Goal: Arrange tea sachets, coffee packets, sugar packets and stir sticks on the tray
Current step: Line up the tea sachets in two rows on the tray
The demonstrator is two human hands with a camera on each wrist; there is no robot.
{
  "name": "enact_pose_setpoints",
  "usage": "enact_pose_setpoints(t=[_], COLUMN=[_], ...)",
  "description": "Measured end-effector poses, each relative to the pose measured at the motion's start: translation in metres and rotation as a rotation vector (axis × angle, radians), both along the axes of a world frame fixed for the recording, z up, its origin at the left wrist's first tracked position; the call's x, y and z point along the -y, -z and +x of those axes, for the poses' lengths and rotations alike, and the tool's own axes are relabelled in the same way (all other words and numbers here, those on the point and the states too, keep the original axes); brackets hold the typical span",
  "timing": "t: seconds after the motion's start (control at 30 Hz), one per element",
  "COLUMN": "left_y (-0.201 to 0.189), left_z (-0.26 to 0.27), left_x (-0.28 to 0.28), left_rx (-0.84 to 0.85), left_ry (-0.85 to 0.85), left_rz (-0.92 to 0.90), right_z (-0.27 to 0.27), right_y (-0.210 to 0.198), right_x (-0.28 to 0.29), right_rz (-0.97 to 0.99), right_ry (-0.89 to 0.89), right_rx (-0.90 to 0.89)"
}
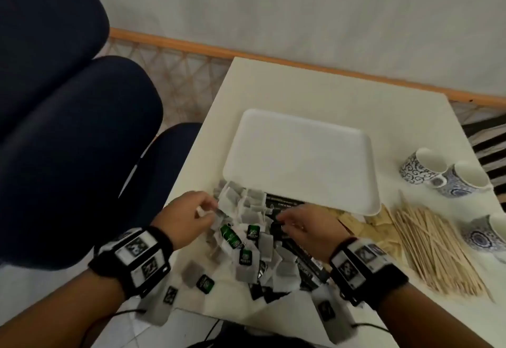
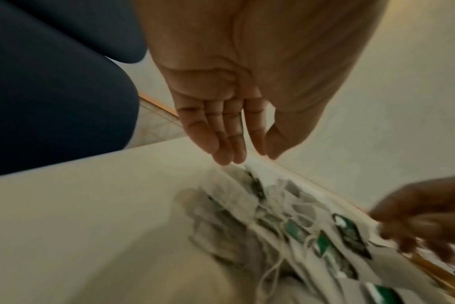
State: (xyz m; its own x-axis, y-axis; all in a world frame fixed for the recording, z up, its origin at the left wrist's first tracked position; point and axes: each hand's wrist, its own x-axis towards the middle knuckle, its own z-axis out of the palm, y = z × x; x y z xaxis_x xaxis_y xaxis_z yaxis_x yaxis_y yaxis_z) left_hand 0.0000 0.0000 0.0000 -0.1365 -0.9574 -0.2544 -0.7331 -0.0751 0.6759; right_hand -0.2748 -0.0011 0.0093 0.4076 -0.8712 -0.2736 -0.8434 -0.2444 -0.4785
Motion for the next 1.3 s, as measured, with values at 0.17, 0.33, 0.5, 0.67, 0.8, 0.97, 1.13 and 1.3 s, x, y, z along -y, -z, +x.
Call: enact_pose_setpoints(t=[0.17, 0.33, 0.5, 0.67, 0.8, 0.97, 1.13, 1.3], left_y=[0.001, 0.008, 0.013, 0.015, 0.02, 0.022, 0.019, 0.004], left_z=[-0.019, -0.029, -0.035, -0.039, -0.04, -0.036, -0.034, -0.043], left_x=[0.014, 0.012, 0.014, 0.014, 0.013, 0.017, 0.027, 0.04], left_rx=[0.088, 0.272, 0.309, 0.193, 0.126, 0.018, -0.115, -0.378], left_ry=[0.204, 0.304, 0.285, 0.233, 0.186, 0.15, 0.045, -0.099], left_rz=[0.13, 0.215, 0.173, 0.173, 0.159, 0.17, 0.201, 0.478], right_z=[0.028, 0.045, 0.052, 0.055, 0.061, 0.056, 0.041, 0.034], right_y=[0.007, 0.014, 0.017, 0.016, 0.018, 0.014, 0.004, -0.005], right_x=[0.019, 0.033, 0.044, 0.04, 0.039, 0.041, 0.054, 0.069], right_rz=[0.032, 0.105, 0.116, 0.105, 0.034, 0.097, 0.244, 0.17], right_ry=[0.008, -0.017, -0.066, -0.149, -0.172, -0.05, 0.105, 0.201], right_rx=[-0.044, -0.072, -0.126, -0.177, -0.179, -0.03, 0.165, 0.25])
